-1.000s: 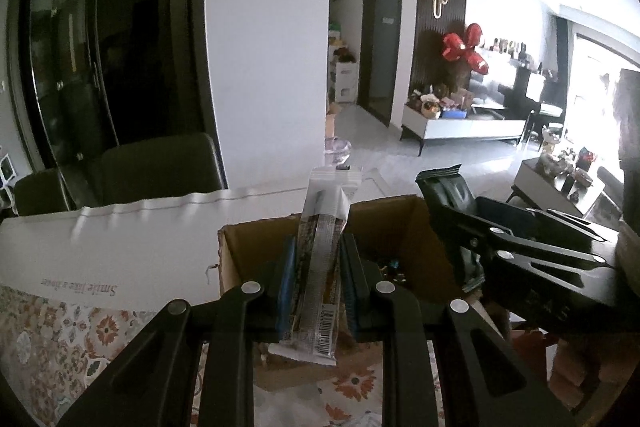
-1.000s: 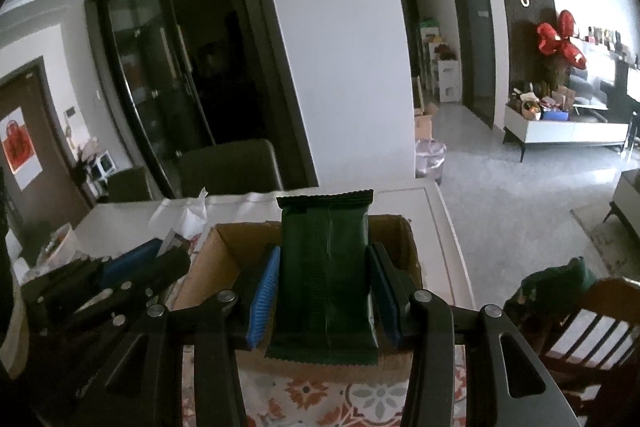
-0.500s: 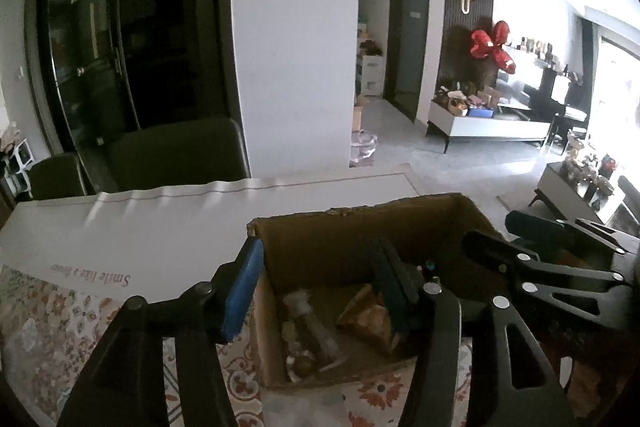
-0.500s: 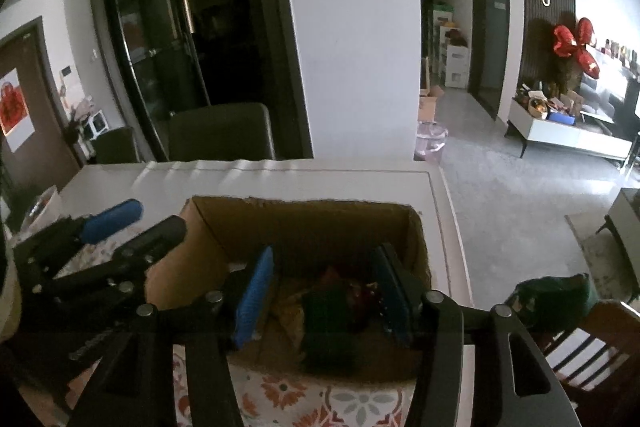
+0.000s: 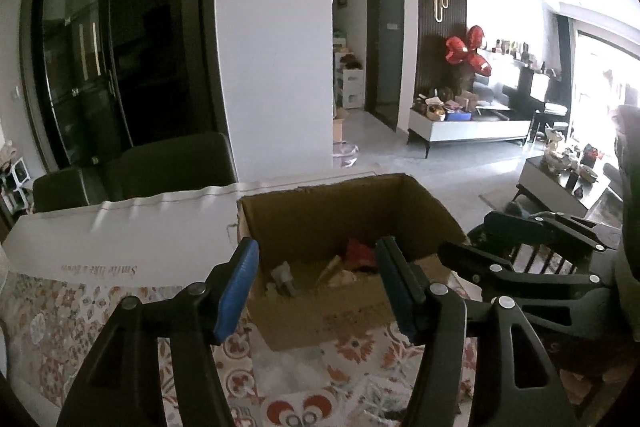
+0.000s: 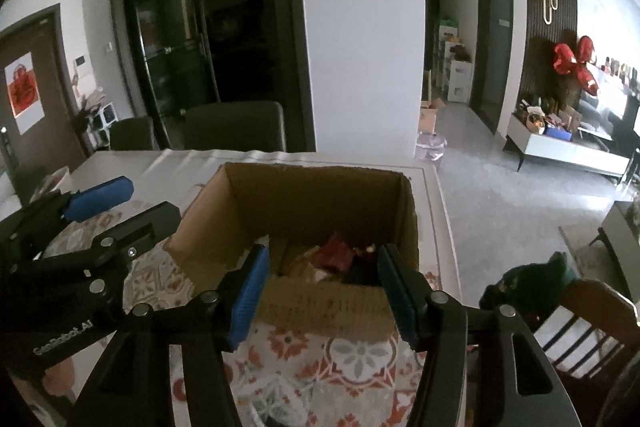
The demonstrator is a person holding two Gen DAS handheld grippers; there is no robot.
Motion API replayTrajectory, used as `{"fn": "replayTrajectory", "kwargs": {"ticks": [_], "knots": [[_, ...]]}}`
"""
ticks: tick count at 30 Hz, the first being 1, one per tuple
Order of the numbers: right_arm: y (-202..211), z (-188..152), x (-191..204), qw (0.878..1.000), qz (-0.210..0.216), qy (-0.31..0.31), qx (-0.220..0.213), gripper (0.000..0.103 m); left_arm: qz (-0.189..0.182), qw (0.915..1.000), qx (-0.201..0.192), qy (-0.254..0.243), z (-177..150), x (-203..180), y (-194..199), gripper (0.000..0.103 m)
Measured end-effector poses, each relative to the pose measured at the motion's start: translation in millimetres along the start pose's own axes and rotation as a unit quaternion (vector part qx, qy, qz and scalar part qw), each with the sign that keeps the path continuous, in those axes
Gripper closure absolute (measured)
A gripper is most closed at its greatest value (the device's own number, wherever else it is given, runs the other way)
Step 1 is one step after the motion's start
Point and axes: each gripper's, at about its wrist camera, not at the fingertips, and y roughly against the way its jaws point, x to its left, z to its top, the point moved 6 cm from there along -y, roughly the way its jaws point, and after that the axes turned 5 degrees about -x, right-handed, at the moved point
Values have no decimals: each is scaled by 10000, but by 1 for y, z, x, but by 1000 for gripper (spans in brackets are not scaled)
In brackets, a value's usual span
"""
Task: Organize snacks
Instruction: 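Move both tools back from the box toward the remaining snacks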
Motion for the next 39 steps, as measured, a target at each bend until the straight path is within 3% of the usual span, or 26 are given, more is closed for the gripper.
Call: {"fn": "replayTrajectory", "kwargs": {"ticks": [15, 20, 39], "knots": [[59, -49, 0, 9998, -167, -3, -106, 45, -351, 9991, 218, 38, -48, -35, 44, 43], [66, -73, -2, 9997, -241, -40, -43, 45, -304, 9990, 335, -8, -68, -42, 50, 42], [51, -161, -27, 9977, -225, 1, 641, 45, -357, 9884, 1464, 181, -169, -75, 36, 36]]}}
